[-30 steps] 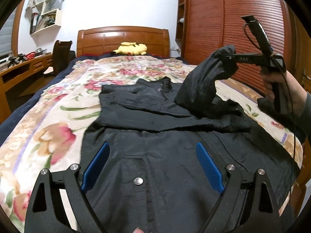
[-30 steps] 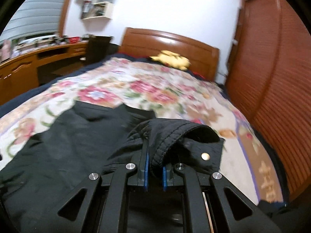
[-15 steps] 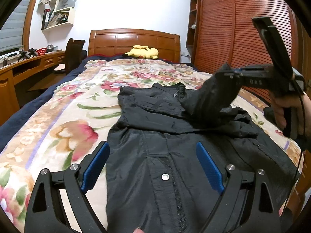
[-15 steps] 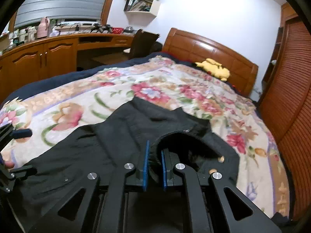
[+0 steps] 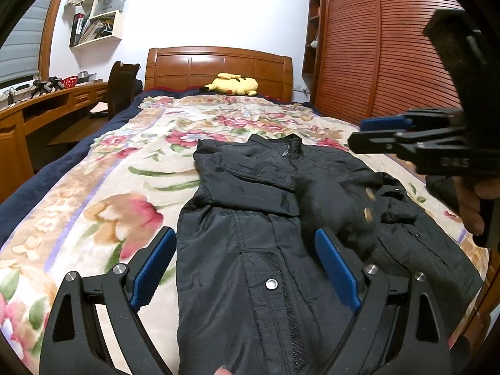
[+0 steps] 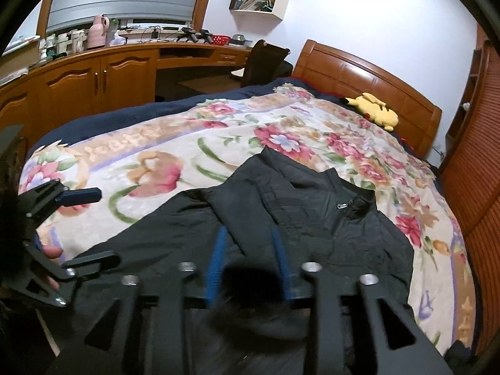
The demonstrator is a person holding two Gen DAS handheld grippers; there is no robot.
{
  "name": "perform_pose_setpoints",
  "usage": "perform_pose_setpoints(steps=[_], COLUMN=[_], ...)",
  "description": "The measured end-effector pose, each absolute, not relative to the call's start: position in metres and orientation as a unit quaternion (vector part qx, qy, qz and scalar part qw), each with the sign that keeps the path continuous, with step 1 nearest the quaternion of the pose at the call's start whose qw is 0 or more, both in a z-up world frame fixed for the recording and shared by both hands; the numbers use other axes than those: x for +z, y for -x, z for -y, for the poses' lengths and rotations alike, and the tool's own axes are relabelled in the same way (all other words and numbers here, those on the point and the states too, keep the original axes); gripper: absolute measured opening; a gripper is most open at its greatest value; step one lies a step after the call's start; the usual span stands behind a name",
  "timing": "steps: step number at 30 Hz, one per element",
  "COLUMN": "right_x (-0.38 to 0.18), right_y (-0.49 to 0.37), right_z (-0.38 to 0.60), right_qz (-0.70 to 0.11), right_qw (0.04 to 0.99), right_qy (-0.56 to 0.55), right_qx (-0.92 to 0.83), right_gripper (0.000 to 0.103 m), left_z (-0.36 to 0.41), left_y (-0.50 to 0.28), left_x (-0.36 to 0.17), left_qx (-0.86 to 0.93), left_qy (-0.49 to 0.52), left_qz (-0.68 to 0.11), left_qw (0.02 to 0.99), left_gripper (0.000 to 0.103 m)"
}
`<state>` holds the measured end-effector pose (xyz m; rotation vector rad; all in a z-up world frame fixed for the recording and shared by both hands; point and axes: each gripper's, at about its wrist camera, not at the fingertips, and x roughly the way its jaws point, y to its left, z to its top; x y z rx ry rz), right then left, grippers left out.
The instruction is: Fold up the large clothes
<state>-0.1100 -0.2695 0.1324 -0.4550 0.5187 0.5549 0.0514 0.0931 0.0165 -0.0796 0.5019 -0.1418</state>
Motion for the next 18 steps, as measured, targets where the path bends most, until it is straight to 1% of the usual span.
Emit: perform_pose_setpoints(steps=[1,2,4,10,18], right_x=[0.134,0.135,0.133,0.121,0.084], right_y=[0.112,0.113,0.117,0.1,0.07], right_z=[0.27,0.27,0.273,0.298,0.33], right_qz=[-0.248,-0.243,-0.238,-0.262,-0.31], right_qw=[0.904,0.904,0.906,0.91,0.914], right_qy=[0.219,0.222,0.226,0.206,0.169], right_qx=[0.272,0.272,0.267,0.244,0.198], right_gripper=[0.048,0.048,0.048,0.048,0.048], left_z=[-0.093,-0.093,-0.093,-0.093,-0.094], left_y=[-0.051,-0.051,-0.051,-0.051,-0.05], left_x=[0.016,0.016,0.016,0.016,0.015], left_qx=[-0.07,-0.07,-0.07,-0.069,-0.069], left_qy=[0.039,0.039,0.038,0.037,0.036], left_qz=[-0.248,-0.248,-0.248,-0.248,-0.25], left_qw=[0.965,0.965,0.965,0.965,0.965], left_gripper=[0.091,0.091,0.091,0.091,0.091])
